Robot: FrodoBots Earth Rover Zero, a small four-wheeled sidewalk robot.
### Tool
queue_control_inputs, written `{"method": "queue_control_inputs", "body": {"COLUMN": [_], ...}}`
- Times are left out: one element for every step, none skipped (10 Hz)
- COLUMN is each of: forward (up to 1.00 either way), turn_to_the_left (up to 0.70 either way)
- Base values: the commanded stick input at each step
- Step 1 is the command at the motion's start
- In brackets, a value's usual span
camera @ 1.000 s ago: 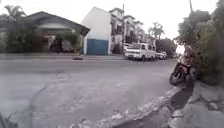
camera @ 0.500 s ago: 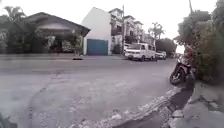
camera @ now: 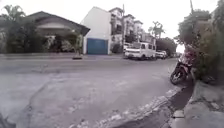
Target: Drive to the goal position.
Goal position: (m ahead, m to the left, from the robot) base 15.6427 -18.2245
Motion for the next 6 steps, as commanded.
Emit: {"method": "queue_control_inputs", "body": {"forward": [0.0, 0.21, 0.28, 0.1, 0.0, 0.12], "turn_to_the_left": [0.0, 0.0, 0.0, 0.0, 0.0, 0.0]}}
